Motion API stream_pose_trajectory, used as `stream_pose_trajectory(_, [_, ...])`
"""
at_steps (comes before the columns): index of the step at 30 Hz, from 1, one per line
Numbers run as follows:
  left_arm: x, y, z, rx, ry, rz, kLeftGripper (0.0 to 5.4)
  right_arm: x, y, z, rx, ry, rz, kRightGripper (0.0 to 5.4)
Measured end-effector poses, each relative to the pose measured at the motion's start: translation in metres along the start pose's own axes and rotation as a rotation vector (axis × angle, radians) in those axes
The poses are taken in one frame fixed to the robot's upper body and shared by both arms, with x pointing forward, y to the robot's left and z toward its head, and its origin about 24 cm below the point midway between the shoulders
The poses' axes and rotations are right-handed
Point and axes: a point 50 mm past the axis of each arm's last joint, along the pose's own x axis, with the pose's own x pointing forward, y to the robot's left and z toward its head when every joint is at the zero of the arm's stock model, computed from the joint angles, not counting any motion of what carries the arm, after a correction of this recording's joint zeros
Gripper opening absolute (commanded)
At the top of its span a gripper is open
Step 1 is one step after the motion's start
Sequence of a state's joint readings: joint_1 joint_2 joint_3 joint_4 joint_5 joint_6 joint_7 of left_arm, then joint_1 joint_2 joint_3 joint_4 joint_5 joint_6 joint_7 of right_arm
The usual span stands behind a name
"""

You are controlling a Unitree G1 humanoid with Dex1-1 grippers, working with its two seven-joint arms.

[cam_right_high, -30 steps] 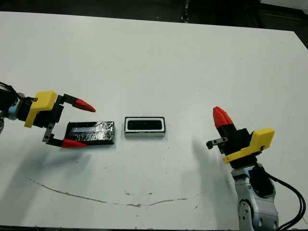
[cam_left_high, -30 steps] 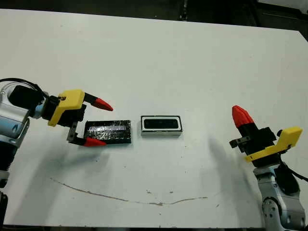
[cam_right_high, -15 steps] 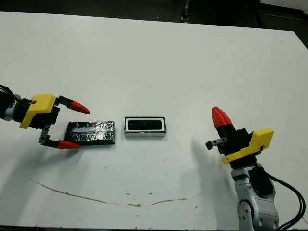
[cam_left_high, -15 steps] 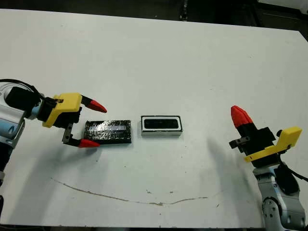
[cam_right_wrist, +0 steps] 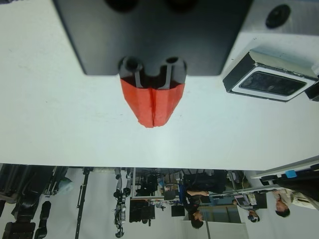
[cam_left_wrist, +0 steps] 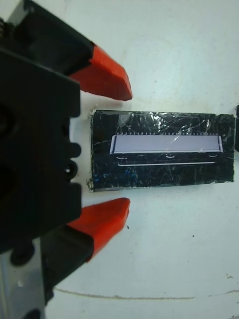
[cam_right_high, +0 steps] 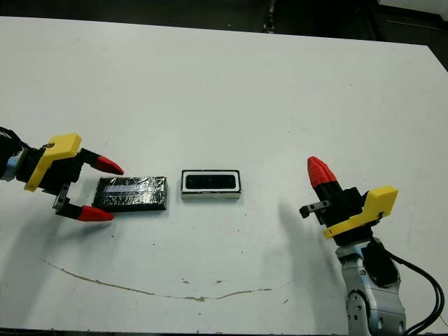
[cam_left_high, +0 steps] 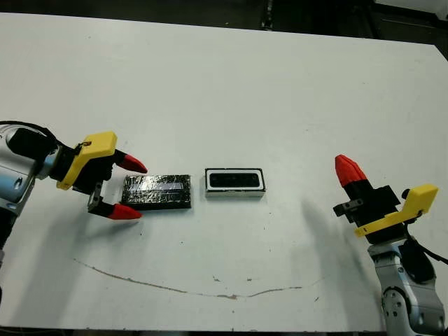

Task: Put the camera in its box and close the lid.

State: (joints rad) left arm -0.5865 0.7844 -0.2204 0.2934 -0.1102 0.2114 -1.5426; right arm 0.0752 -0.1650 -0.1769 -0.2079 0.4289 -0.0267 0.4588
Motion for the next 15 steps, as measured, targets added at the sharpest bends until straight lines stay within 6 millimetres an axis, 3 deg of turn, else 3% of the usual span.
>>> stream_pose_trajectory(9, [0.0001,-0.0018,-0.0062,-0.024,-0.056,0.062,3.18,-0.0001,0.0,0.0002,0.0,0.0,0.007,0.0])
stream_pose_trajectory(15, [-0.0004,-0.0008,-0.008,-0.041,-0.074,0.077,3.17,-0.0001,0.0,0.0002,0.002,-0.001,0.007,0.0])
